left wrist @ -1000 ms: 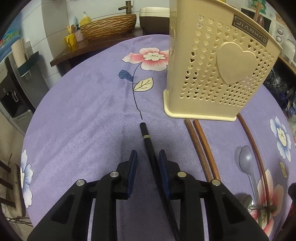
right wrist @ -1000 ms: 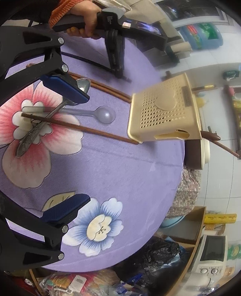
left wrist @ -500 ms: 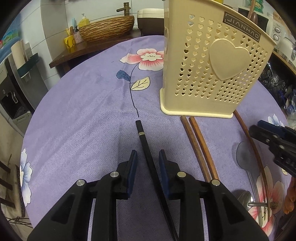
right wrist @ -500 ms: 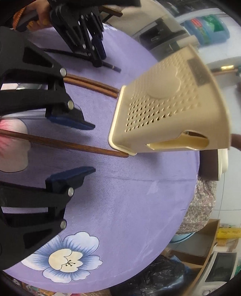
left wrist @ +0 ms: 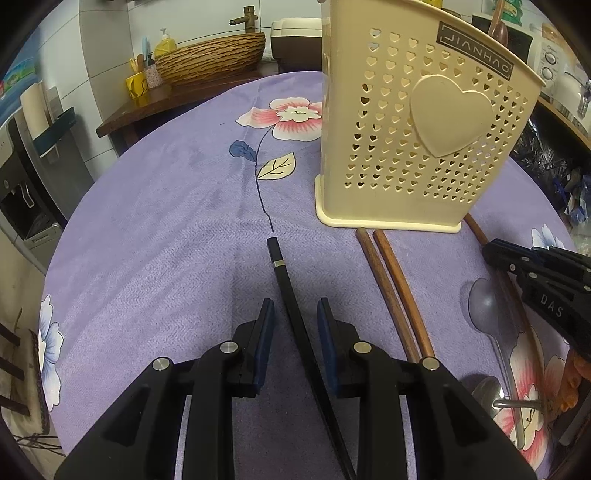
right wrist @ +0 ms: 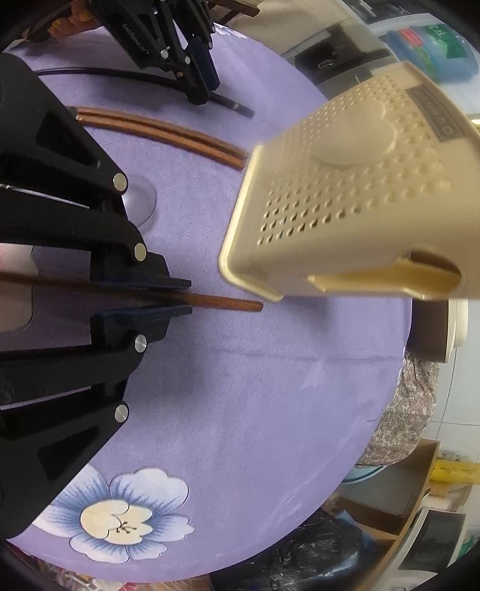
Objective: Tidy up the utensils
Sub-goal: 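Close the right gripper on a brown chopstick while the left closes on a black chopstick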
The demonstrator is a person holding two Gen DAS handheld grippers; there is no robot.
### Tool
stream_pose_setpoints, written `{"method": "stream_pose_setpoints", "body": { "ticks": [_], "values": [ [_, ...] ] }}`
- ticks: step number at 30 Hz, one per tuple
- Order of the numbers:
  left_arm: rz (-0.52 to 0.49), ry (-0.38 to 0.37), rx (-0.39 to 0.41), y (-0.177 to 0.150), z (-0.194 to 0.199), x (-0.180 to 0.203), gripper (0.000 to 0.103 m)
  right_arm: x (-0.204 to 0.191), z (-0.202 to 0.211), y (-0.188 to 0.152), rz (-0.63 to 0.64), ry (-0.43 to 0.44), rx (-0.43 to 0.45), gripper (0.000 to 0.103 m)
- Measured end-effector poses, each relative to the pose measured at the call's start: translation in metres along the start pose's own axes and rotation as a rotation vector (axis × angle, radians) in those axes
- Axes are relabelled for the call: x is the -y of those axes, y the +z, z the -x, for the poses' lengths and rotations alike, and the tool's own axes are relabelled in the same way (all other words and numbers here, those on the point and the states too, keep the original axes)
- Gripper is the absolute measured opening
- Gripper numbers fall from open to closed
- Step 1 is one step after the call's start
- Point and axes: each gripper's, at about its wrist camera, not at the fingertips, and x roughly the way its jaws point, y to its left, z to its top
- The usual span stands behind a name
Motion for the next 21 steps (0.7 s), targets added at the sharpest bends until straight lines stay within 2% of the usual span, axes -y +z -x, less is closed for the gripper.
{"method": "stream_pose_setpoints", "body": {
  "ticks": [6,21],
  "values": [
    [-0.004,0.004,0.0,-0.002,0.001,0.001,0.025,0.022,0.004,-0.008,-0.021,0.02,-0.001,0.008],
    [0.0,0.015,-0.014,0.01,-0.006,0.004,0.025,0.016,-0.012,0.014,-0.001,0.008,-0.006,0.009]
  ]
}}
